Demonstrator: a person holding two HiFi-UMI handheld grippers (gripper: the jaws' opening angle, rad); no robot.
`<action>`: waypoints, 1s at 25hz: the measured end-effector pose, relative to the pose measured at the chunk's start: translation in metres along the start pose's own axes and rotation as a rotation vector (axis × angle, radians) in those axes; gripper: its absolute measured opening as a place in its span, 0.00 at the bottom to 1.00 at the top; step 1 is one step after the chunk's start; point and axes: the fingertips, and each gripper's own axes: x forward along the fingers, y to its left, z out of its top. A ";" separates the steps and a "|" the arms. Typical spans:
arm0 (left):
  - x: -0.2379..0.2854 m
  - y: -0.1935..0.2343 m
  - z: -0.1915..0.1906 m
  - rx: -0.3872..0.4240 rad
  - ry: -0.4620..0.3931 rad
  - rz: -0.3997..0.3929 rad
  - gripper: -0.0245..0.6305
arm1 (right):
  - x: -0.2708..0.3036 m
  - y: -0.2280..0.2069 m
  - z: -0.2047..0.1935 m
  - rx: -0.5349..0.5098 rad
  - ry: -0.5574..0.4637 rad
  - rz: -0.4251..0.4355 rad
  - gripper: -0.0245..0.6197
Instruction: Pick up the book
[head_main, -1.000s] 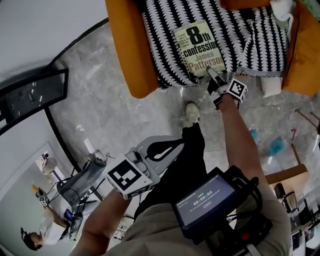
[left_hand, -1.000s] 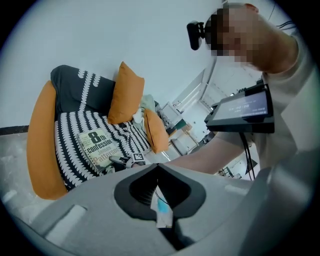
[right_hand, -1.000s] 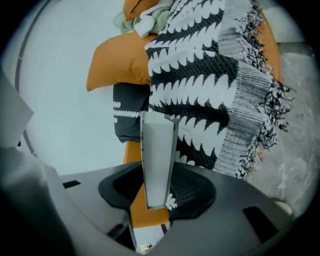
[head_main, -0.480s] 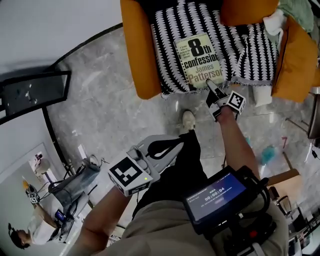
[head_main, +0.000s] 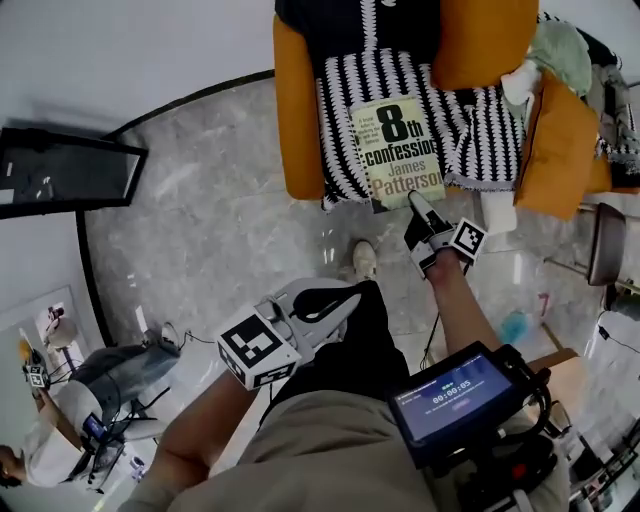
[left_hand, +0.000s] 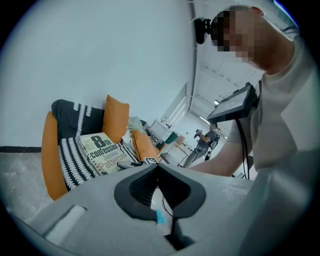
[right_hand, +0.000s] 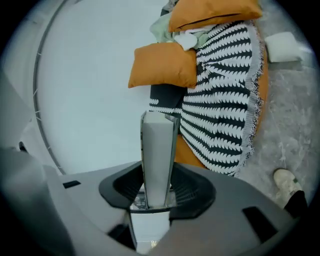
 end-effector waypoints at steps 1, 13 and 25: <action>-0.003 0.001 0.000 0.000 -0.007 -0.001 0.05 | -0.003 0.006 -0.002 0.004 -0.005 0.001 0.31; -0.088 -0.069 -0.017 0.122 -0.074 0.031 0.05 | -0.099 0.137 -0.093 -0.057 0.018 0.084 0.31; -0.162 -0.141 -0.046 0.156 -0.132 0.040 0.05 | -0.194 0.249 -0.187 -0.108 0.027 0.185 0.31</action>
